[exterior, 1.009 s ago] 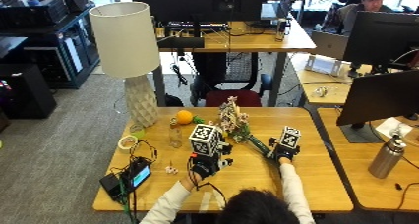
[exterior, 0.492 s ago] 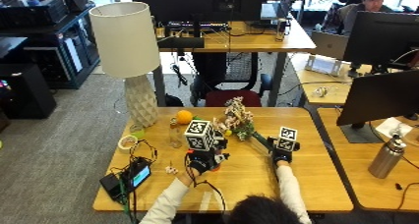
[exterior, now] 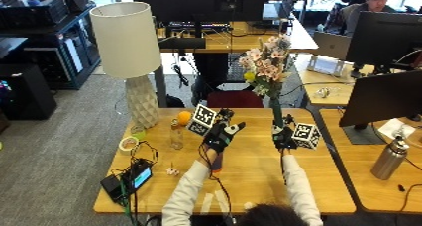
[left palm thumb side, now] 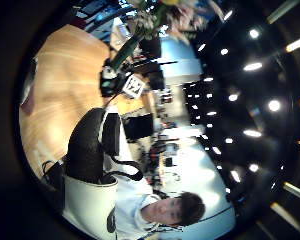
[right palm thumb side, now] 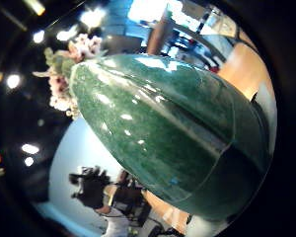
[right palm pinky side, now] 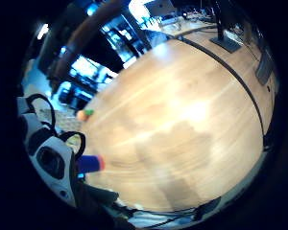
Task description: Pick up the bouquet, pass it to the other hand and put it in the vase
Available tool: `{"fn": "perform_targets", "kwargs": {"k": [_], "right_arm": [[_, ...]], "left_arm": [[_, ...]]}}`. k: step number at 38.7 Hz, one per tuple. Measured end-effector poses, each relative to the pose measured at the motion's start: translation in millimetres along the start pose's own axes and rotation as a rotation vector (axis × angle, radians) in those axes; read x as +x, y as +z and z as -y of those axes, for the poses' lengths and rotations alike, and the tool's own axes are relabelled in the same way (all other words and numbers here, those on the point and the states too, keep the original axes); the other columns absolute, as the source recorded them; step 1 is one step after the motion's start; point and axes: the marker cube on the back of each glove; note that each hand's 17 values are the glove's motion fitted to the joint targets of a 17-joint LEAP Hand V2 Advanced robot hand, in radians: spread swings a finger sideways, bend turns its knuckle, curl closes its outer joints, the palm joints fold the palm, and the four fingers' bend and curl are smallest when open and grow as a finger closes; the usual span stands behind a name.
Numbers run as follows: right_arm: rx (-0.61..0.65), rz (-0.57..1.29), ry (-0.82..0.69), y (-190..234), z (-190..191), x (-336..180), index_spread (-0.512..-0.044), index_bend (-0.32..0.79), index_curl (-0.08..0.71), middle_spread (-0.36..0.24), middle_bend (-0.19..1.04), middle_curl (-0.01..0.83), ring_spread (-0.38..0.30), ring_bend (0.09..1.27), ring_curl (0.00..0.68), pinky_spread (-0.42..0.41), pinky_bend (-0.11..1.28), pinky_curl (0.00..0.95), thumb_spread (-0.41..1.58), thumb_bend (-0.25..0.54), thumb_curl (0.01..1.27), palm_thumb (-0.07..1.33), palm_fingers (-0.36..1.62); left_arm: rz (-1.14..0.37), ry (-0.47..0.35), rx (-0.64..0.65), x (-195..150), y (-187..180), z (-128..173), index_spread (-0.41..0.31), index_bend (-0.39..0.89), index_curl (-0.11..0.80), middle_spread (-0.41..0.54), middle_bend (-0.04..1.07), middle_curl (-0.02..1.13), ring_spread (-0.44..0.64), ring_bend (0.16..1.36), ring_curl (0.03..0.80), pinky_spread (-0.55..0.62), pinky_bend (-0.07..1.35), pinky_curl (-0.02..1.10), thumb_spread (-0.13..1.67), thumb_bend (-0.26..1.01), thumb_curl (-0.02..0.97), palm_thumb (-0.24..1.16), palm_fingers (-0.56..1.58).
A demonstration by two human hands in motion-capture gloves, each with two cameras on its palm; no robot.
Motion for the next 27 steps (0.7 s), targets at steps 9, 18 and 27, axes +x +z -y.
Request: {"fn": "perform_targets", "kwargs": {"k": [9, 18, 27], "right_arm": [[-0.192, 0.175, 0.249, 11.6, -26.4, -26.1, -0.182, 0.49, 0.515, -0.152, 0.84, 0.619, -0.196, 0.98, 0.553, -0.256, 0.71, 0.488, 0.96, 0.021, 0.43, 1.03, 1.42], [-0.221, 0.422, 0.153, 39.8, -69.5, -68.5, -0.179, 0.47, 0.541, -0.151, 0.86, 0.626, -0.194, 0.99, 0.555, -0.254, 0.73, 0.497, 0.89, -0.01, 0.49, 1.05, 1.4], [-0.305, 0.469, 0.105, 62.2, -115.2, -94.4, -0.18, 0.46, 0.561, -0.15, 0.87, 0.629, -0.194, 1.01, 0.555, -0.253, 0.73, 0.499, 0.85, -0.019, 0.54, 1.04, 1.39]], "left_arm": [[-0.359, 0.009, 0.024, 41.8, 27.6, 50.6, 0.035, 0.16, 0.327, 0.203, 0.17, 0.29, 0.26, 0.58, 0.28, 0.27, 0.41, 0.33, 1.12, 0.01, 0.323, 0.47, 0.34], [-0.459, 0.111, 0.069, 68.5, 58.5, 71.8, 0.071, 0.1, 0.283, 0.204, 0.17, 0.29, 0.23, 0.64, 0.3, 0.24, 0.47, 0.35, 1.02, -0.04, 0.339, 0.45, 0.28], [-0.458, 0.134, 0.351, 56.0, 54.6, 75.2, -0.115, 0.21, 0.295, -0.122, 0.39, 0.34, -0.18, 0.63, 0.26, -0.19, 0.55, 0.32, 0.95, 0.01, 0.373, 0.54, 1.3]]}}
